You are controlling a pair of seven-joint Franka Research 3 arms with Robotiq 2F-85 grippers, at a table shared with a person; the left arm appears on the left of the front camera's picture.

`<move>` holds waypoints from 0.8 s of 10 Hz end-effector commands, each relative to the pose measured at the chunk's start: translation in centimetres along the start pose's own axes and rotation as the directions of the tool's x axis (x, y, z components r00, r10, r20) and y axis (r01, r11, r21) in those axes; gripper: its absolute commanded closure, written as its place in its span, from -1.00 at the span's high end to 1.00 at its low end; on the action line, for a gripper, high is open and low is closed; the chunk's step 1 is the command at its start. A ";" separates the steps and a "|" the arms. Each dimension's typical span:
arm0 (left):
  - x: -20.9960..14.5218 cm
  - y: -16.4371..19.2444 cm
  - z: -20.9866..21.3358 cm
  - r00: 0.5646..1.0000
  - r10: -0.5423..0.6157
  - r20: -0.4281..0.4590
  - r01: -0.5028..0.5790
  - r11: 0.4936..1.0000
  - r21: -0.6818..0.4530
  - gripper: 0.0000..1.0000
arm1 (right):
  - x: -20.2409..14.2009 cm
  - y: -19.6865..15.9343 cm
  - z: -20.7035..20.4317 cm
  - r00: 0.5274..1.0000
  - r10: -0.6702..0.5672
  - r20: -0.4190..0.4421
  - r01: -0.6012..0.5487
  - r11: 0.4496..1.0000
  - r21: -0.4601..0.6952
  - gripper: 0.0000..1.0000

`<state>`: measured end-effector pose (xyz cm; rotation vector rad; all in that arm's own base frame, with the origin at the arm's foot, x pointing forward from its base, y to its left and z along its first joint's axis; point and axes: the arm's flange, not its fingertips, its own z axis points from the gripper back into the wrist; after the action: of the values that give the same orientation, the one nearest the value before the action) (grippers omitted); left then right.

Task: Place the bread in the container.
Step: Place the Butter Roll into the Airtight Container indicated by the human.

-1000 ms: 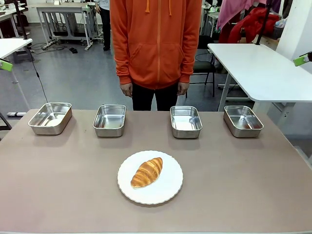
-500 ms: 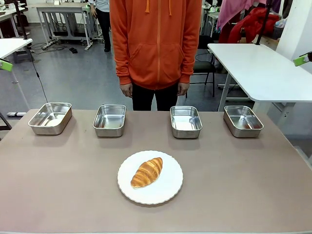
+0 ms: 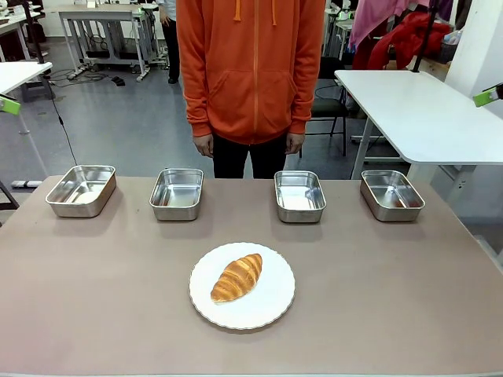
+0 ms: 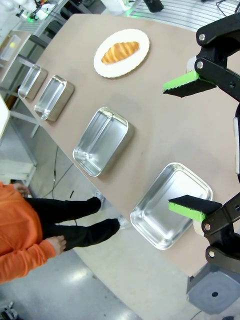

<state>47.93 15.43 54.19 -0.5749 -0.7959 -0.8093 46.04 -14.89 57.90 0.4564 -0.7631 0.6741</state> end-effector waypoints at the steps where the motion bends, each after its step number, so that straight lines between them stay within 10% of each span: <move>1: 0.1 0.0 0.1 1.000 -0.016 0.010 0.016 1.000 0.000 1.00 | 0.1 0.0 0.1 1.000 0.004 0.017 -0.004 1.000 0.007 1.00; 8: 0.1 0.0 0.1 1.000 -0.016 0.010 0.016 1.000 0.000 1.00 | 0.1 0.0 0.1 1.000 0.004 0.017 -0.004 1.000 0.007 1.00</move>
<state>47.93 15.43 54.19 -0.5749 -0.7960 -0.8093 46.03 -14.90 57.90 0.4570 -0.7627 0.6742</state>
